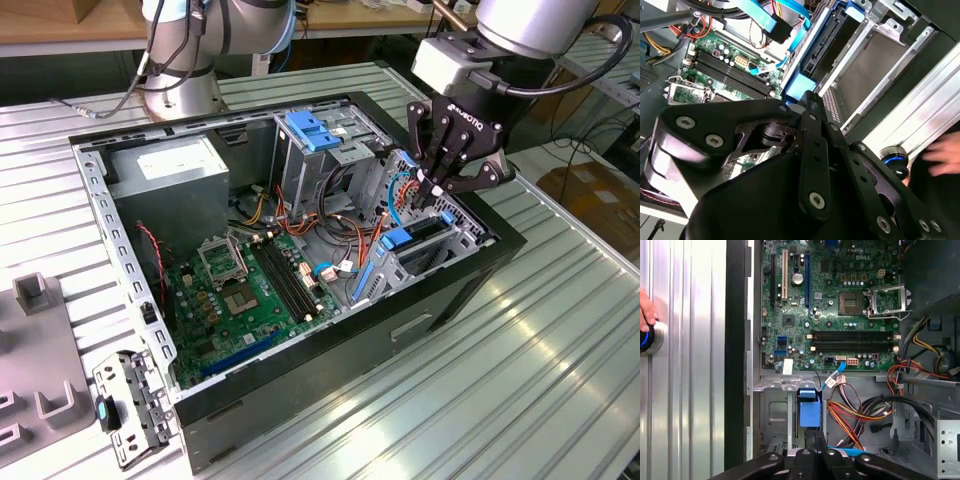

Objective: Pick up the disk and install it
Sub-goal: 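Insert the disk into the insertion slot, then insert the first disk wire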

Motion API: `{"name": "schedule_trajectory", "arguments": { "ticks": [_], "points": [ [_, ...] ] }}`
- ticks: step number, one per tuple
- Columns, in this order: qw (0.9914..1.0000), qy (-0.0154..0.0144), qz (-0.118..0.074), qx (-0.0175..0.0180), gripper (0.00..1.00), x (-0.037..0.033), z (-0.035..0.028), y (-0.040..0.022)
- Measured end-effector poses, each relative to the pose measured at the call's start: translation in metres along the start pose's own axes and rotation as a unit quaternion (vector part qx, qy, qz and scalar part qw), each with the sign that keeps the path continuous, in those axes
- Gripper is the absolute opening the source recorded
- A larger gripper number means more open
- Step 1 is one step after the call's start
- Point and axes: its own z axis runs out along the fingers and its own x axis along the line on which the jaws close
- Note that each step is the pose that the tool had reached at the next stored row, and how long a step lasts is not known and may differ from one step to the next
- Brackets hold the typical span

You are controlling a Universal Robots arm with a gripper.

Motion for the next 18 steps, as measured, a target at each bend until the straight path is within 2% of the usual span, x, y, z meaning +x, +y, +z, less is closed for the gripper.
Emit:
{"name": "schedule_trajectory", "arguments": {
  "ticks": [12,14,18],
  "points": [
    [1.00000,-0.0001,0.000,0.0001,0.11,0.0000,0.0005,0.0000],
    [1.00000,0.0002,0.000,0.0001,0.11,0.0000,0.0006,-0.0023],
    [1.00000,0.0019,0.000,0.0001,0.11,-0.0001,0.0005,-0.0108]
  ]
}}
